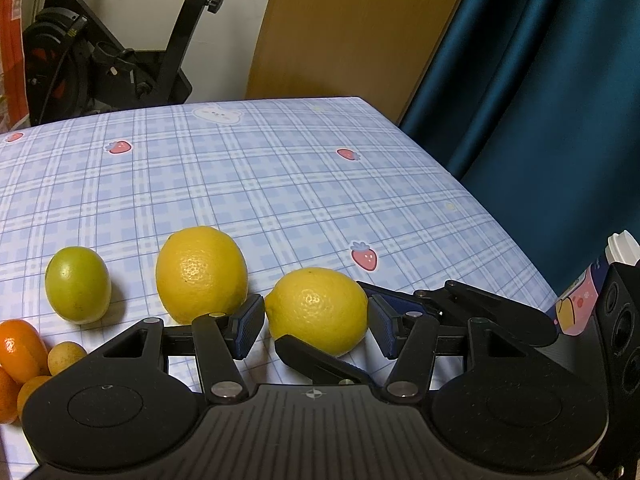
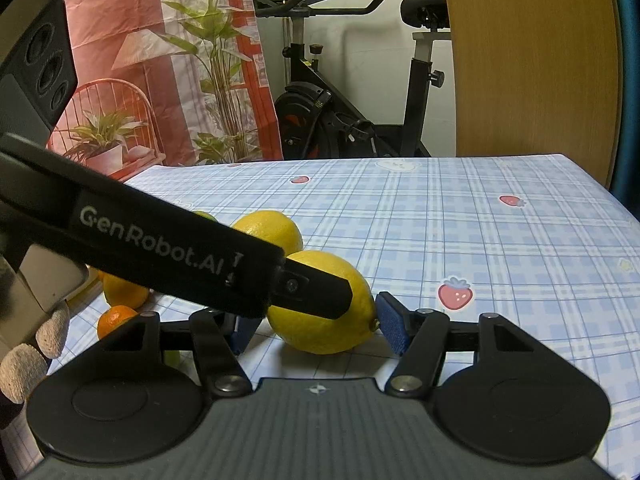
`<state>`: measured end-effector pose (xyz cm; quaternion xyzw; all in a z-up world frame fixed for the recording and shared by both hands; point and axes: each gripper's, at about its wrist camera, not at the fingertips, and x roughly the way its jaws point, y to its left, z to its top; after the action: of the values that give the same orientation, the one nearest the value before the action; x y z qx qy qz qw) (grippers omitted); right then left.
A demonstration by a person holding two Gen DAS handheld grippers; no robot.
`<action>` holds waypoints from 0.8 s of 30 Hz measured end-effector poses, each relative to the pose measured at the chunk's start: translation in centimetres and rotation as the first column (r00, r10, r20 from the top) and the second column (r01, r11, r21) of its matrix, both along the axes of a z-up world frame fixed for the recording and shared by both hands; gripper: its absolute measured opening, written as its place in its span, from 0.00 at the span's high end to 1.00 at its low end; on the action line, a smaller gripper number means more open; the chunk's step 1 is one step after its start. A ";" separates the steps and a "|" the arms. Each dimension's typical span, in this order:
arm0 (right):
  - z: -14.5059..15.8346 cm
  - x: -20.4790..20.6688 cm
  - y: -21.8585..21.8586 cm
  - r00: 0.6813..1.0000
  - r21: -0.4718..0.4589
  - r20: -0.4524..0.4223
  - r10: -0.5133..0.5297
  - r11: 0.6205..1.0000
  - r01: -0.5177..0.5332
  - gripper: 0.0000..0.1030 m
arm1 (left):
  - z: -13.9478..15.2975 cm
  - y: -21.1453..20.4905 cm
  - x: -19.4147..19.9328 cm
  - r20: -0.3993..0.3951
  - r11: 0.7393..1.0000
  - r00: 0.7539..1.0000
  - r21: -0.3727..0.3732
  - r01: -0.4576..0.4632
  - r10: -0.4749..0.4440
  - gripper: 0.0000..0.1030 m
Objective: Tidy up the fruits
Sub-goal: 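Close the left gripper around the lemon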
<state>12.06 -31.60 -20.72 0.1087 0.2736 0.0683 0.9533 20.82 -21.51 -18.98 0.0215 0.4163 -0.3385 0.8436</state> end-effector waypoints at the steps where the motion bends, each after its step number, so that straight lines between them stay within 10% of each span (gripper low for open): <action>1: 0.0 0.0 0.1 1.000 0.000 0.000 0.000 1.000 0.000 0.38 | 0.0 0.0 0.0 0.000 1.000 1.000 -0.002 0.000 0.000 0.42; 24: -0.2 0.1 0.2 1.000 0.005 -0.021 -0.005 1.000 0.005 0.39 | -0.5 -0.1 -0.4 0.012 1.000 1.000 -0.011 0.017 -0.017 0.43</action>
<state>12.19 -31.36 -20.89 0.1125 0.2833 0.0653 0.9502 20.45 -21.60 -19.50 0.0224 0.4093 -0.3479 0.8432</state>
